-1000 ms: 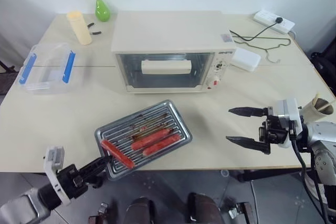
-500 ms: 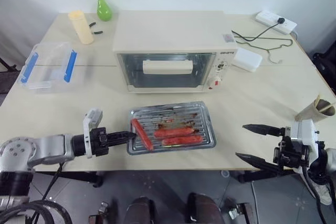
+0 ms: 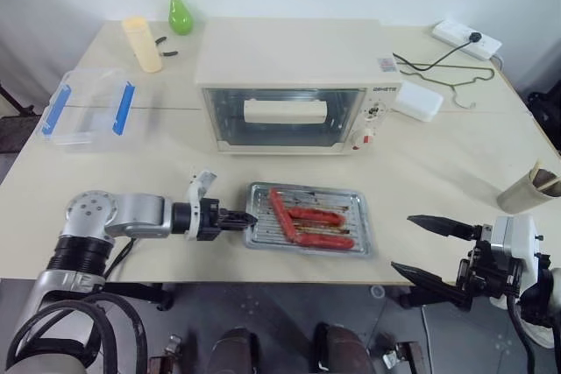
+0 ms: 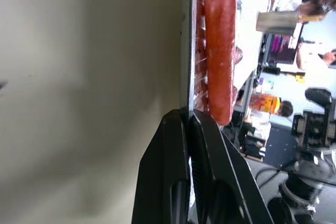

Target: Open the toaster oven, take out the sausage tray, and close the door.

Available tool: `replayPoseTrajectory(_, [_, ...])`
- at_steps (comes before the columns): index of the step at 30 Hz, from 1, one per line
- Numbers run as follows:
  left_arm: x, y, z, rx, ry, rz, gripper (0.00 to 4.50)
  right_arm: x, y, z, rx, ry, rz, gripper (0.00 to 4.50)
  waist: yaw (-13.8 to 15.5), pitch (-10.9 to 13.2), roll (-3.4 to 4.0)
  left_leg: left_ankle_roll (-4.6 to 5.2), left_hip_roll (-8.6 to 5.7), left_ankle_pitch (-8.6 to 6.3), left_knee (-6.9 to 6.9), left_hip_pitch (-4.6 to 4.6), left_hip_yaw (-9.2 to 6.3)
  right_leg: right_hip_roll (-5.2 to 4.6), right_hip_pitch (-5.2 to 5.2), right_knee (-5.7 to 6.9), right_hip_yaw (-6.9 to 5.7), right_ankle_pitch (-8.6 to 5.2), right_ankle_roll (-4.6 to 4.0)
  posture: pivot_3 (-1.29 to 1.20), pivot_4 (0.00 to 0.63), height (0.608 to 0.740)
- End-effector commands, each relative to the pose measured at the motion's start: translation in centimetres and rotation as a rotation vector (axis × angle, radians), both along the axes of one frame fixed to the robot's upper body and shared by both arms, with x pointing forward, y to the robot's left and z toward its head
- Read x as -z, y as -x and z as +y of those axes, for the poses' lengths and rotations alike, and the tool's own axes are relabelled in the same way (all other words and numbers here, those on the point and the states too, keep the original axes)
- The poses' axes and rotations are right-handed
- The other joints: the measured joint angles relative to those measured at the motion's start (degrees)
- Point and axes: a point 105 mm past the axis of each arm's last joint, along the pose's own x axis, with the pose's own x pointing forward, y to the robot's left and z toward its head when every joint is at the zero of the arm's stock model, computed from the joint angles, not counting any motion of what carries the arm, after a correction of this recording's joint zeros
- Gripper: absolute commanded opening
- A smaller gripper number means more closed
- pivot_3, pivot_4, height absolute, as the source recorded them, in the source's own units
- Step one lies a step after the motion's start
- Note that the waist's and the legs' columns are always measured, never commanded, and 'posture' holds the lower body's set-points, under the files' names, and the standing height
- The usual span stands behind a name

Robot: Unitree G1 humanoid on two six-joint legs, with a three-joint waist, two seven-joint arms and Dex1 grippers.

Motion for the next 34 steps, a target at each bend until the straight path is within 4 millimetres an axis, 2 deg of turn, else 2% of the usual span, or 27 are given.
replayPoseTrajectory(1, [-1.3, -0.7, 0.0, -0.034, -0.005, -0.06, 0.81, -0.7, 0.2, 0.4, -0.009, -0.007, -0.035, 4.5, -0.02, 0.0, 0.0, 0.0, 0.0, 0.0, 0.03, 0.0, -0.01, 0.0, 0.01, 0.0, 0.01, 0.0, 0.0, 0.0, 0.15, 0.74])
replayPoseTrajectory(4, [-1.4, -0.9, 0.5, -0.061, -0.025, -0.073, 1.71, -0.8, 0.0, 0.3, -0.008, -0.007, -0.038, 4.5, -0.06, 0.0, 0.0, 0.0, 0.0, 0.0, 0.03, 0.0, 0.01, 0.0, 0.01, 0.0, 0.02, 0.0, 0.0, 0.0, 0.15, 0.74])
replayPoseTrajectory(9, [-2.0, 1.8, 3.6, -0.01, -0.122, -0.146, 3.21, -0.6, -0.2, 0.1, -0.026, 0.011, -0.037, 4.5, -0.58, 0.0, 0.0, -0.04, 0.03, 0.01, -0.07, 0.08, 0.01, 0.04, -0.03, 0.06, 0.02, 0.0, 0.0, 0.0, 0.15, 0.74])
replayPoseTrajectory(13, [-5.0, 2.8, 7.2, -0.014, -0.221, -0.34, 4.44, -1.0, -0.8, -0.5, -0.023, 0.005, -0.042, 4.5, -0.58, 0.0, 0.0, -0.09, 0.03, 0.04, -0.1, 0.07, 0.06, 0.09, -0.06, 0.0, 0.02, -0.01, -0.01, 0.0, 0.15, 0.74])
replayPoseTrajectory(16, [-8.2, 3.4, 10.1, 0.0, -0.266, -0.672, 4.47, -1.2, -1.2, -1.0, -0.036, 0.003, -0.028, 4.5, -0.56, -0.01, 0.02, -0.1, 0.03, 0.03, -0.19, 0.03, 0.35, 0.1, -0.18, -0.06, 0.02, -0.04, -0.06, 0.0, 0.15, 0.74])
replayPoseTrajectory(18, [-8.9, 4.6, 11.3, 0.121, -0.307, -0.846, 4.47, -1.4, -1.3, -1.3, -0.044, 0.003, -0.019, 4.5, -0.39, -0.01, 0.05, -0.13, 0.04, 0.02, -0.37, 0.05, 0.91, 0.09, -0.34, -0.14, 0.0, -0.05, -0.09, 0.0, 0.15, 0.74])
replayPoseTrajectory(20, [-8.8, 5.4, 12.4, 0.199, -0.358, -0.927, 4.47, -1.5, -1.4, -1.5, -0.059, 0.01, -0.023, 4.5, -0.1, -0.02, 0.09, -0.17, 0.05, 0.04, -0.57, 0.01, 1.12, 0.08, -0.52, -0.23, -0.01, -0.07, -0.12, 0.0, 0.15, 0.74])
replayPoseTrajectory(24, [-8.2, 6.2, 15.3, 0.231, -0.476, -1.133, 4.47, -2.3, -2.3, -1.5, -0.095, 0.04, -0.068, 4.5, -0.25, -0.01, 0.06, -0.19, 0.11, 0.05, -0.68, -0.09, 1.3, 0.09, -0.77, -0.21, 0.02, -0.07, -0.12, 0.0, 0.15, 0.74])
replayPoseTrajectory(28, [-4.4, 7.2, 17.7, 0.341, -0.685, -1.209, 4.47, -2.2, -2.9, -0.5, -0.162, 0.058, -0.084, 4.5, -0.8, -0.01, 0.04, -0.19, 0.2, 0.05, -0.68, -0.07, 1.43, 0.08, -0.87, -0.12, 0.05, -0.06, -0.1, 0.0, 0.15, 0.74])
replayPoseTrajectory(30, [-3.9, 7.3, 17.8, 0.332, -0.698, -1.279, 4.47, -1.9, -3.4, -0.4, -0.167, 0.081, -0.105, 4.5, -0.87, 0.0, 0.01, -0.18, 0.21, 0.05, -0.69, -0.08, 1.47, 0.07, -0.91, -0.09, 0.04, -0.06, -0.1, 0.0, 0.15, 0.74])
replayPoseTrajectory(34, [-3.7, 6.9, 17.2, 0.259, -0.672, -1.314, 4.47, -2.0, -4.2, -0.3, -0.163, 0.079, -0.135, 4.5, -0.42, 0.01, -0.08, -0.08, 0.21, 0.01, -0.58, -0.11, 1.48, -0.04, -0.93, 0.02, 0.01, -0.02, -0.04, 0.0, 0.15, 0.74])
